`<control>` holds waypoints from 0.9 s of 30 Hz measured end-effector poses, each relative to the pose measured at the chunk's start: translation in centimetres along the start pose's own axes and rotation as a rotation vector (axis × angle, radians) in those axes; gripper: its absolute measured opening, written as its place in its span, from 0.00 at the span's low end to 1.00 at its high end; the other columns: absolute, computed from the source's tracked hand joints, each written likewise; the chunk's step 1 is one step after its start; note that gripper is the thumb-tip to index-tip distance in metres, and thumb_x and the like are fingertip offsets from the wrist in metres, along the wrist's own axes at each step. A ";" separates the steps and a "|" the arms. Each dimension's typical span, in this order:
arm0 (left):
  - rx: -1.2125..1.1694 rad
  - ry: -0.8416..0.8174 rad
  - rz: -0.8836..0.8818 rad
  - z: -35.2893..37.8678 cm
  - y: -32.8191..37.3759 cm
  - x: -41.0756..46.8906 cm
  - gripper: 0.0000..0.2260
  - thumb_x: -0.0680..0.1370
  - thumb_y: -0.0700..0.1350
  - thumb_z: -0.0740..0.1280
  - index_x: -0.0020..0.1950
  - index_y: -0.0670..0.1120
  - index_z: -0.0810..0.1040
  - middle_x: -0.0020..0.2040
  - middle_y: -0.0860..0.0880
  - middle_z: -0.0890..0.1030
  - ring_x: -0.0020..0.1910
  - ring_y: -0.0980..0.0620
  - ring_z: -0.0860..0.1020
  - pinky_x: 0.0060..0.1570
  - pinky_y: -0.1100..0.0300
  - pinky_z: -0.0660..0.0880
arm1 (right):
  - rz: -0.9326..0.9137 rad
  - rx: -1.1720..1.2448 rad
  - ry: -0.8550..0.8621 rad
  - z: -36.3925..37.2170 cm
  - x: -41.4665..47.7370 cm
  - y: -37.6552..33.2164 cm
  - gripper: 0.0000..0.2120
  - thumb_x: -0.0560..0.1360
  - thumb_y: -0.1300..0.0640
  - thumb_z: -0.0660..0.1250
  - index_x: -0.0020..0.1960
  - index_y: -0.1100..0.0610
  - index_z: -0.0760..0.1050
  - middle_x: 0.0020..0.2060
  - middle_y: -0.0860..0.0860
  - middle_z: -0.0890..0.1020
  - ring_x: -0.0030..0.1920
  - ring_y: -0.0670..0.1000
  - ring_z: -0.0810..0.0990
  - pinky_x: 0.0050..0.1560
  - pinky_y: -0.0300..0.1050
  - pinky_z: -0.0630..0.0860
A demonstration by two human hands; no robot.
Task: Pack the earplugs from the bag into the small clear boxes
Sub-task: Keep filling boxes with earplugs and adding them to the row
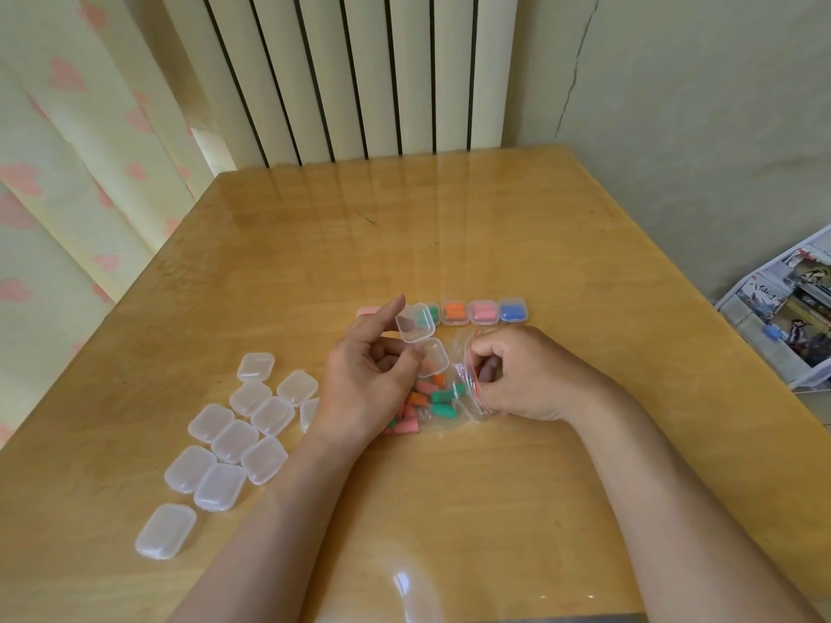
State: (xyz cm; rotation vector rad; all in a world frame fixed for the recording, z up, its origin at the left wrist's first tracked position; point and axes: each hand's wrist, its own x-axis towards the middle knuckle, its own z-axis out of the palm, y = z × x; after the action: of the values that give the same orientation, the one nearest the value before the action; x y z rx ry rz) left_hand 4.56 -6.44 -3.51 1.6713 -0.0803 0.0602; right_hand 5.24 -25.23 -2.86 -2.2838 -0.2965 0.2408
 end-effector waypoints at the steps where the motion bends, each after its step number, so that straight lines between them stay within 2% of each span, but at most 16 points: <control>1: 0.005 0.000 0.001 0.0 0.0 0.0 0.22 0.79 0.31 0.66 0.70 0.49 0.73 0.52 0.44 0.82 0.32 0.49 0.85 0.23 0.61 0.77 | 0.003 -0.007 0.002 0.0 0.0 0.0 0.12 0.69 0.67 0.66 0.34 0.52 0.76 0.31 0.46 0.79 0.27 0.40 0.75 0.30 0.35 0.72; 4: 0.014 0.000 0.005 0.0 0.0 0.0 0.23 0.79 0.32 0.66 0.71 0.47 0.73 0.52 0.48 0.81 0.31 0.50 0.85 0.24 0.56 0.79 | 0.044 0.030 0.010 -0.1 0.0 0.2 0.06 0.69 0.65 0.66 0.38 0.55 0.77 0.31 0.48 0.81 0.27 0.41 0.78 0.32 0.42 0.78; 7: 0.015 0.000 0.000 0.1 0.2 0.0 0.22 0.79 0.32 0.67 0.70 0.50 0.73 0.56 0.45 0.80 0.31 0.49 0.84 0.21 0.59 0.77 | 0.068 0.117 0.039 -0.3 -0.1 0.2 0.06 0.70 0.64 0.64 0.40 0.55 0.76 0.27 0.46 0.80 0.27 0.47 0.80 0.34 0.50 0.81; 9: 0.011 -0.003 -0.024 0.1 0.2 -0.1 0.22 0.79 0.34 0.67 0.69 0.52 0.74 0.56 0.46 0.81 0.32 0.46 0.85 0.20 0.57 0.76 | 0.037 0.150 0.133 -0.4 -0.2 0.1 0.07 0.70 0.65 0.64 0.39 0.54 0.75 0.29 0.47 0.79 0.26 0.48 0.78 0.29 0.48 0.80; 12: 0.010 -0.010 -0.042 0.0 0.2 -0.2 0.22 0.79 0.35 0.67 0.71 0.52 0.73 0.52 0.49 0.82 0.34 0.44 0.85 0.21 0.52 0.78 | -0.083 0.182 0.320 -0.4 0.2 0.2 0.05 0.65 0.60 0.64 0.37 0.51 0.76 0.41 0.56 0.83 0.33 0.56 0.76 0.27 0.46 0.76; 13: 0.015 -0.014 -0.038 -0.1 0.1 -0.2 0.22 0.79 0.35 0.67 0.71 0.52 0.73 0.53 0.48 0.82 0.35 0.43 0.86 0.23 0.49 0.79 | -0.114 0.228 0.356 -0.4 0.3 0.1 0.06 0.64 0.59 0.64 0.37 0.50 0.77 0.42 0.56 0.83 0.33 0.54 0.75 0.26 0.43 0.74; 15: 0.023 -0.022 -0.025 -0.1 0.0 -0.2 0.22 0.80 0.35 0.67 0.71 0.52 0.73 0.53 0.48 0.81 0.36 0.43 0.86 0.26 0.41 0.79 | -0.170 0.339 0.399 -0.5 0.3 0.2 0.09 0.64 0.60 0.64 0.37 0.48 0.80 0.43 0.50 0.84 0.34 0.48 0.76 0.29 0.34 0.72; 17: 0.037 -0.035 -0.014 -0.2 -0.1 -0.2 0.23 0.79 0.35 0.68 0.71 0.54 0.74 0.53 0.48 0.81 0.36 0.44 0.86 0.26 0.39 0.79 | -0.232 0.359 0.403 -0.3 0.2 0.0 0.13 0.66 0.62 0.65 0.40 0.46 0.84 0.42 0.42 0.82 0.37 0.45 0.76 0.32 0.31 0.71; 19: 0.062 -0.062 -0.016 -0.3 -0.1 -0.2 0.23 0.79 0.35 0.67 0.70 0.56 0.74 0.51 0.47 0.82 0.35 0.45 0.85 0.27 0.42 0.80 | -0.268 0.326 0.395 0.2 0.2 -0.4 0.14 0.67 0.63 0.66 0.45 0.49 0.86 0.43 0.41 0.83 0.38 0.44 0.77 0.38 0.32 0.73; 21: 0.073 -0.082 -0.012 -0.4 -0.1 -0.1 0.24 0.79 0.34 0.67 0.71 0.55 0.74 0.47 0.47 0.85 0.34 0.47 0.85 0.28 0.45 0.81 | -0.284 0.327 0.406 0.7 0.3 -0.6 0.13 0.68 0.63 0.68 0.46 0.50 0.86 0.45 0.46 0.86 0.36 0.44 0.78 0.42 0.37 0.76; 24: 0.050 -0.096 0.011 -0.5 -0.2 0.1 0.24 0.79 0.32 0.67 0.72 0.51 0.73 0.42 0.50 0.86 0.32 0.48 0.85 0.28 0.54 0.80 | -0.277 0.375 0.399 0.9 0.3 -0.6 0.11 0.70 0.64 0.73 0.44 0.48 0.84 0.42 0.48 0.85 0.33 0.45 0.78 0.39 0.39 0.76; 27: 0.033 -0.107 0.027 -0.5 -0.2 0.1 0.23 0.79 0.32 0.67 0.72 0.49 0.73 0.40 0.55 0.84 0.31 0.51 0.84 0.26 0.60 0.78 | -0.246 0.325 0.389 1.3 0.4 -0.3 0.10 0.71 0.66 0.75 0.43 0.51 0.82 0.37 0.47 0.83 0.31 0.45 0.77 0.36 0.38 0.75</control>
State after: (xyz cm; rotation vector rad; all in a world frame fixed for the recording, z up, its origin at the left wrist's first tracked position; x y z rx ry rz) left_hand 4.67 -5.89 -3.64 1.7066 -0.1828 -0.0076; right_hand 5.27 -23.99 -3.53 -1.9000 -0.3062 -0.2627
